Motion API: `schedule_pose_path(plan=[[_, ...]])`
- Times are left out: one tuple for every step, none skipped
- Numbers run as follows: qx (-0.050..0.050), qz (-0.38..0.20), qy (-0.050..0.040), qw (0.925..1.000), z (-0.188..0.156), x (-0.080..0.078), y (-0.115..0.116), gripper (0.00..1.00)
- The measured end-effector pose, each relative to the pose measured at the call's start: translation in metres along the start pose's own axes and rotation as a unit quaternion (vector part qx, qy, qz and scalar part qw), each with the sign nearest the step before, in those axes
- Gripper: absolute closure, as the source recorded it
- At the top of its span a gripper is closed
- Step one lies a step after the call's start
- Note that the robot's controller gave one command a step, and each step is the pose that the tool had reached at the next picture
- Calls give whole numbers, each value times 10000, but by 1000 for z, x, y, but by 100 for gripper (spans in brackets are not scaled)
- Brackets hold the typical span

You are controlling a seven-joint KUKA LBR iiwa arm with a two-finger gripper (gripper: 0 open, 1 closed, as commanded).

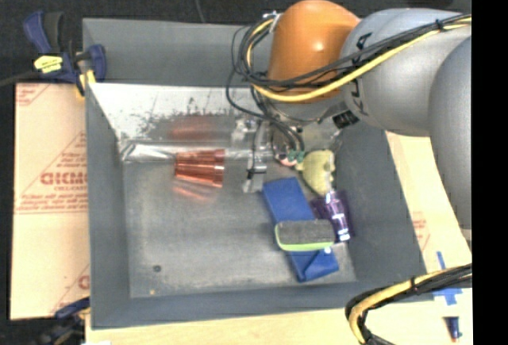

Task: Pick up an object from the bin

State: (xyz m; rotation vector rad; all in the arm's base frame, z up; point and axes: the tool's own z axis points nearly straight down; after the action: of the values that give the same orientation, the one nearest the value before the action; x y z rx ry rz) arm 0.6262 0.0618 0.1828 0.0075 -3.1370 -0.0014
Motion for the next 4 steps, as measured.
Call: schedule_pose_path(plan=[[-3, 5, -44, 10000, -5, -2, 0, 0], [-2, -190, -76, 9998, 34, -23, 46, 0], [0, -333, -117, 9994, 97, -26, 47, 0], [-8, -155, -108, 9998, 118, -22, 47, 0]])
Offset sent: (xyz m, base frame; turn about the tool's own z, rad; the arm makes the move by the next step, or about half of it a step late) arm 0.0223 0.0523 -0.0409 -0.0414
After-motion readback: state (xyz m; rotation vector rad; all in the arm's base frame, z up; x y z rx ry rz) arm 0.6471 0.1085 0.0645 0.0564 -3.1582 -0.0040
